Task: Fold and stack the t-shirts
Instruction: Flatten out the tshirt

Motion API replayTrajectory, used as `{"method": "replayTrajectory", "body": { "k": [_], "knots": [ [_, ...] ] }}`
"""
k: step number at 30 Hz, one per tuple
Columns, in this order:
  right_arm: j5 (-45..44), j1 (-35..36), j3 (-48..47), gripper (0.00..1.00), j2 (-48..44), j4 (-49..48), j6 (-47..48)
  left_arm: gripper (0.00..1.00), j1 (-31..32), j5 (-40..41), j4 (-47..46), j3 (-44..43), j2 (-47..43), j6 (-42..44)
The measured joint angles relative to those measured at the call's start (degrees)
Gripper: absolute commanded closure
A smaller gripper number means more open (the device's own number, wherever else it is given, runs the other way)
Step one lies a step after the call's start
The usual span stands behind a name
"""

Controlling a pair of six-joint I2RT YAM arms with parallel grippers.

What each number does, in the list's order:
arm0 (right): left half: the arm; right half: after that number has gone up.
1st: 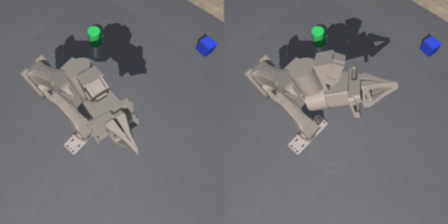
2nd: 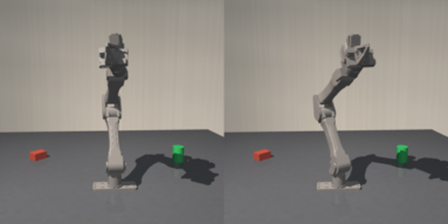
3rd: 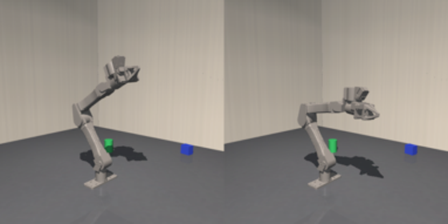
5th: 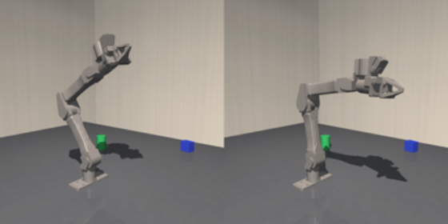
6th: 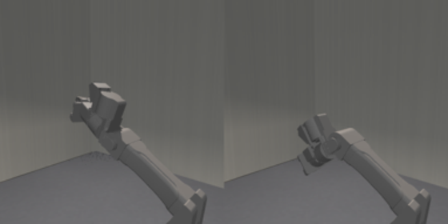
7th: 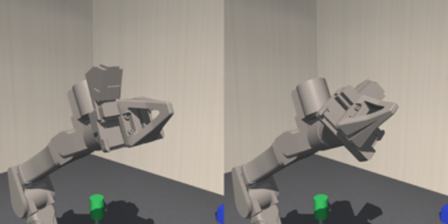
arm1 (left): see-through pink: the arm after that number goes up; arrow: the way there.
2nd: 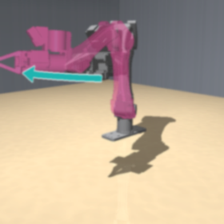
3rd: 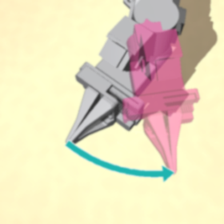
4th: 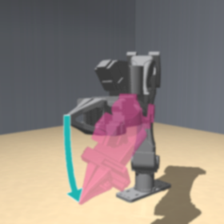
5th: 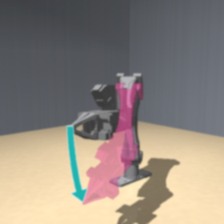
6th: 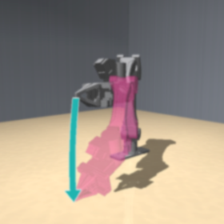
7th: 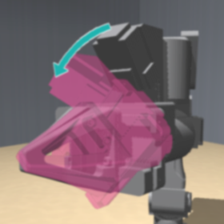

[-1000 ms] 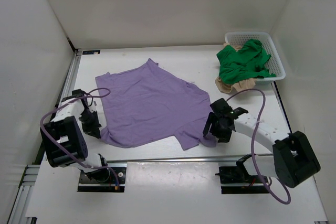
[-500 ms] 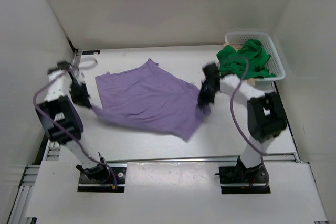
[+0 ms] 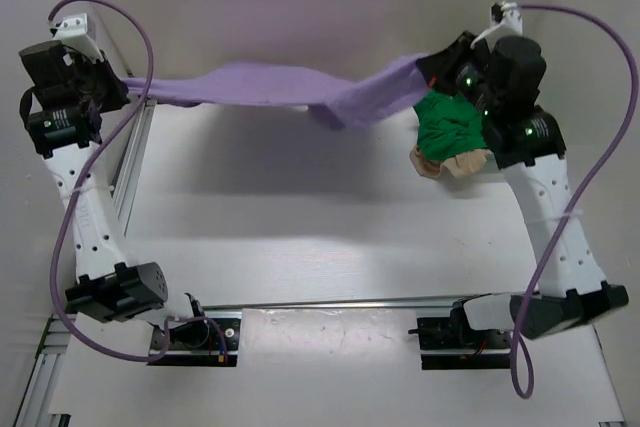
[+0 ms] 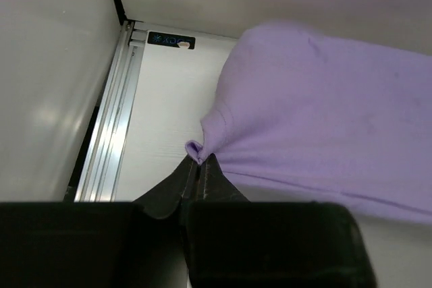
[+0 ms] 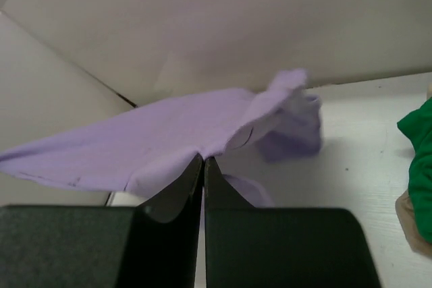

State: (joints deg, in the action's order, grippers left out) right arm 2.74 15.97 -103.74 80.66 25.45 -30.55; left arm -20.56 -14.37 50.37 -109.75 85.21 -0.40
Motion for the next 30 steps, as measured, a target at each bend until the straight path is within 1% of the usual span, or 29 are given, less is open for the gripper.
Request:
{"method": "replayTrajectory", "body": {
  "k": [2,5,9,11,14,17,20,22,26,28,30],
  "knots": [
    [-1.1,0.9,7.2,1.0,-4.6,-1.1,0.6,0.89,0.0,0.4,-0.3,2.3,-2.3,0.0],
    [-3.3,2.6,22.6,1.0,-9.6,-2.3,0.5,0.89,-0.1,2.5,0.2,9.9,-3.1,0.0],
    [-5.4,5.3,45.5,1.0,-13.6,-0.2,-1.8,0.89,-0.2,6.6,2.0,27.2,-2.3,0.0],
    [-5.6,7.1,55.1,1.0,-16.4,1.7,-3.6,0.89,-0.2,8.7,2.6,36.4,-2.7,0.0],
    [-6.2,11.0,64.2,1.0,-22.5,5.0,-6.4,0.89,-0.3,11.5,3.5,48.5,-4.3,0.0],
    [-6.9,14.9,69.2,1.0,-28.3,5.4,-9.0,0.89,-0.4,13.4,3.4,57.8,-7.3,0.0],
    [-7.1,17.1,72.2,1.0,-30.0,5.5,-10.8,0.89,-1.8,14.8,3.6,63.3,-9.2,0.1],
    [-7.4,18.3,73.5,1.0,-29.8,5.7,-11.5,0.89,-3.0,15.5,3.4,64.7,-9.6,0.1],
    [-9.2,18.9,73.0,1.0,-28.0,6.2,-11.3,0.89,-4.2,16.2,2.7,65.1,-10.2,0.2],
    [-10.2,18.6,70.6,1.0,-25.4,6.6,-10.1,0.89,-4.2,16.0,2.6,64.6,-10.5,0.2],
    [-10.8,17.3,65.9,1.0,-21.6,7.0,-8.4,0.89,-4.2,15.3,3.1,62.6,-10.1,0.2]
  ]
}}
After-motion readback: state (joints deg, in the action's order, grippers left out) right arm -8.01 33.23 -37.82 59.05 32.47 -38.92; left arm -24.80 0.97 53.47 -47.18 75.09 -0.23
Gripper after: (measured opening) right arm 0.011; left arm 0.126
